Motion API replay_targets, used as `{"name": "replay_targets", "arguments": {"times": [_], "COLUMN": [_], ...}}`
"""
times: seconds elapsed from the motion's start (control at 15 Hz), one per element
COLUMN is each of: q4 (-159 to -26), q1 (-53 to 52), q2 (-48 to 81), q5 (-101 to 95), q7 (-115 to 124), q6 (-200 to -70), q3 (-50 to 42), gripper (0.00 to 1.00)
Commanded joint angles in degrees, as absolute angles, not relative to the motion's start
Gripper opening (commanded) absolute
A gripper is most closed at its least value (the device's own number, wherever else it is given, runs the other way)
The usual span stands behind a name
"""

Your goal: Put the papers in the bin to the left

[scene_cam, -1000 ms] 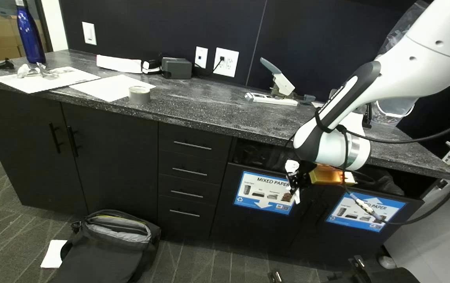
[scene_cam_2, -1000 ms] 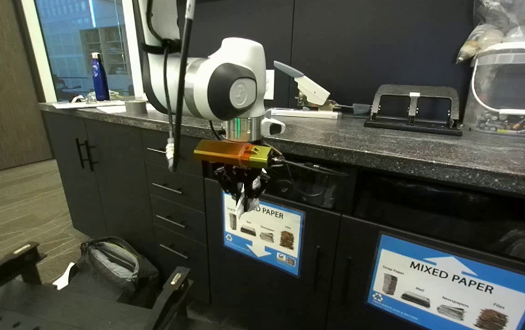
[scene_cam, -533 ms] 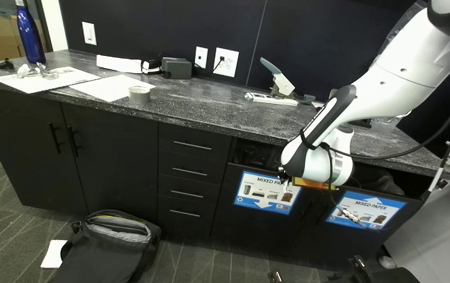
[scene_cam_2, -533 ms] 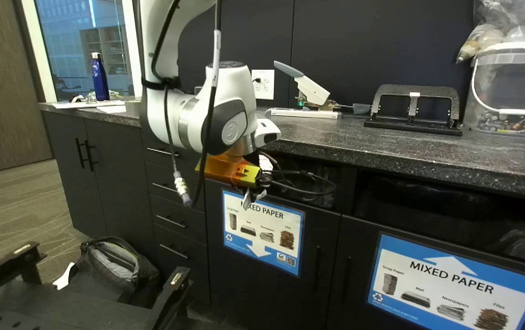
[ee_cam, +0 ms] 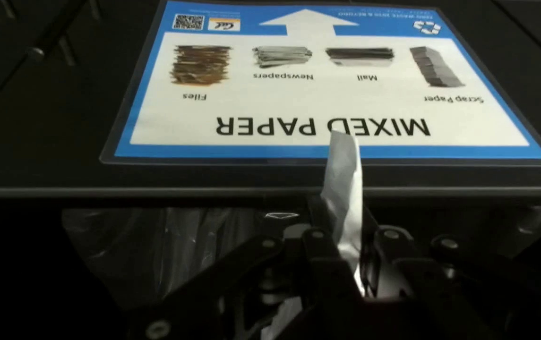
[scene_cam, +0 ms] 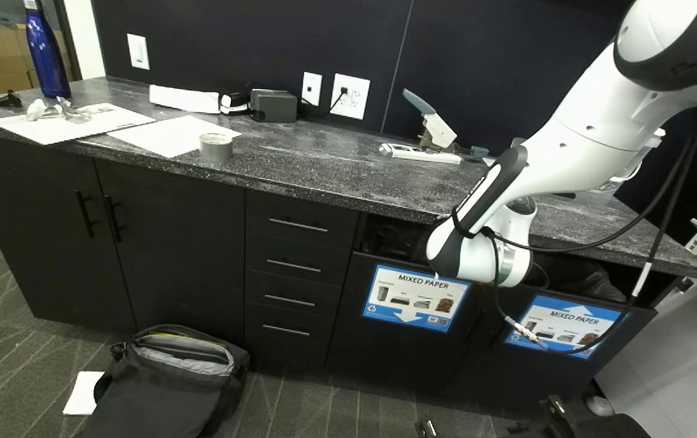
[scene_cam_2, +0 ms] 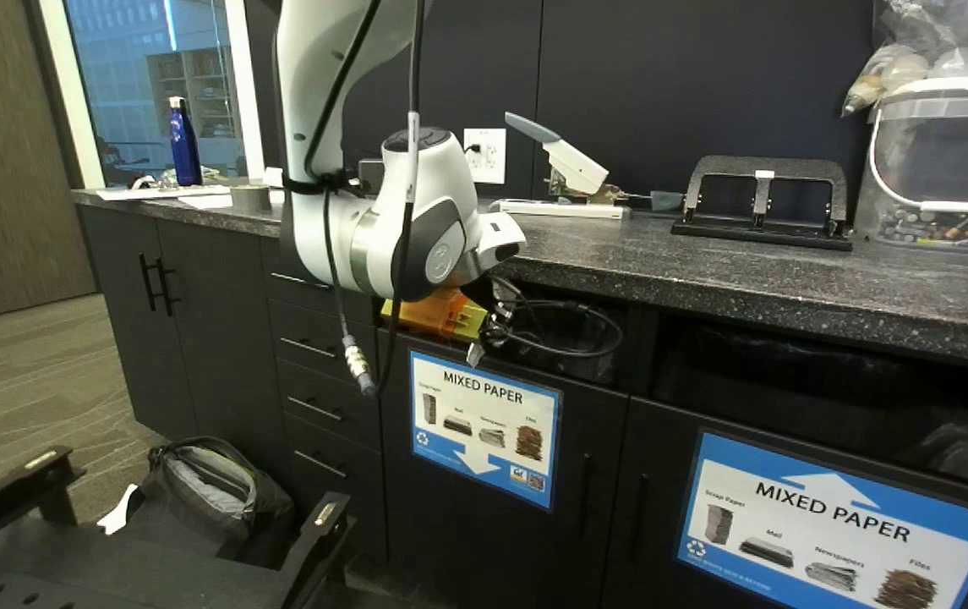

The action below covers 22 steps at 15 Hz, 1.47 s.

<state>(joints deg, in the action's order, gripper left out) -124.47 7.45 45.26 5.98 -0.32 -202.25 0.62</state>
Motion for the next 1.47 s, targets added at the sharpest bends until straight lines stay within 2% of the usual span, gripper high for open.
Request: {"name": "replay_targets", "arguments": {"times": [0.0,1.0,1.07,1.13,1.2,1.27,1.4], "q4": [-120.18,-105.62,-104.86,-104.4,-103.9,-103.42,-103.26], "q1": [6.24,4.34,3.85,3.59,2.91,2.73,2.1], "q2": [48.5,60.54,61.09,61.34,61.76,62.13,62.3], "q5": [5.62,8.41,9.07,9.53,10.07,10.37,10.8], "q7": [1.85,5.61,5.62,5.63,5.19,5.18,4.96], "q6": [-205.81,-211.97,-211.93,-211.24,-210.87,-210.86,-210.55], "q3": [-0.63,-2.37,-2.9,-3.21,-4.0,-4.19,-4.83], "gripper": [0.16,0.15,0.22,0.41,0.42,0.47,0.64]}}
